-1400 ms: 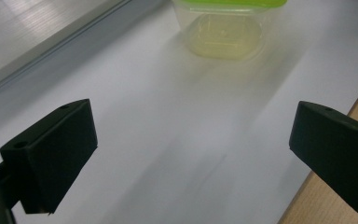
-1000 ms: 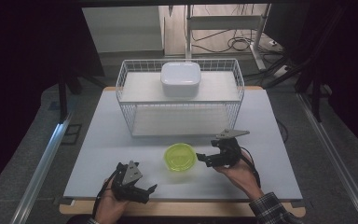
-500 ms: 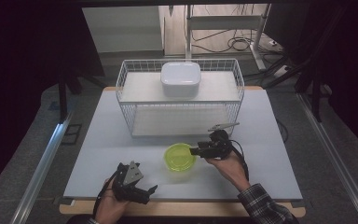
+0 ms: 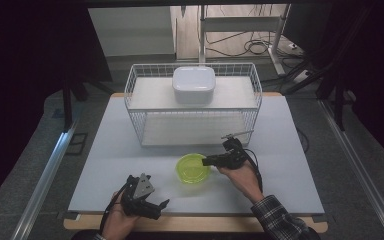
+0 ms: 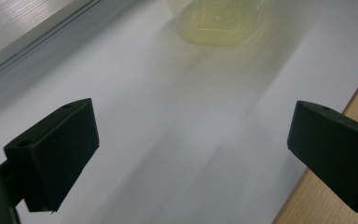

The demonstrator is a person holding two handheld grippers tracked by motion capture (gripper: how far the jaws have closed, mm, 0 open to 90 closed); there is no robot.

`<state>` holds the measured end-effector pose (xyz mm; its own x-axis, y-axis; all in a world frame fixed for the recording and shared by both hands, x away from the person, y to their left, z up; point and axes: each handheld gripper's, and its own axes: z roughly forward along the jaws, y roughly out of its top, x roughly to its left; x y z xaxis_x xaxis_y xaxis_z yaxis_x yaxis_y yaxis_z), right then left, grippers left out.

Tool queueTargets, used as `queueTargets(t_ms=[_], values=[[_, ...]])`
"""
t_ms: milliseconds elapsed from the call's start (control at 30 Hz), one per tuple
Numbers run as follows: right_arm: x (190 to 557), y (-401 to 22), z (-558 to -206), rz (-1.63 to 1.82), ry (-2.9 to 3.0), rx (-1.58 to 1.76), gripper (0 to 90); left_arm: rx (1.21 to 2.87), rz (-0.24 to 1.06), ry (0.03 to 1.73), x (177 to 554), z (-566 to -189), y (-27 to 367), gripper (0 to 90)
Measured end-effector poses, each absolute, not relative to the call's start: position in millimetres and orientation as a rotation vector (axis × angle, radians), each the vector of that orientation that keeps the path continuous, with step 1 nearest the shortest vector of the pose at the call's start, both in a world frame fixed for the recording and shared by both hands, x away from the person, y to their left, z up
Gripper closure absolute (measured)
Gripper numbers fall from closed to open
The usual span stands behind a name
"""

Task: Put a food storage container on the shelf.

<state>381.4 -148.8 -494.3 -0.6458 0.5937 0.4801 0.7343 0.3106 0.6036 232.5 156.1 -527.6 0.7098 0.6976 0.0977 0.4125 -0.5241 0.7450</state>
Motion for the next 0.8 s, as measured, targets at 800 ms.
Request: queueTargets(t_ms=[800], values=[[380.6,-158.2,-489.8,-1.289,-2.140,-1.227,81.6,2.181,0.516,0.849,232.2,-526.5,156.8,2.1]])
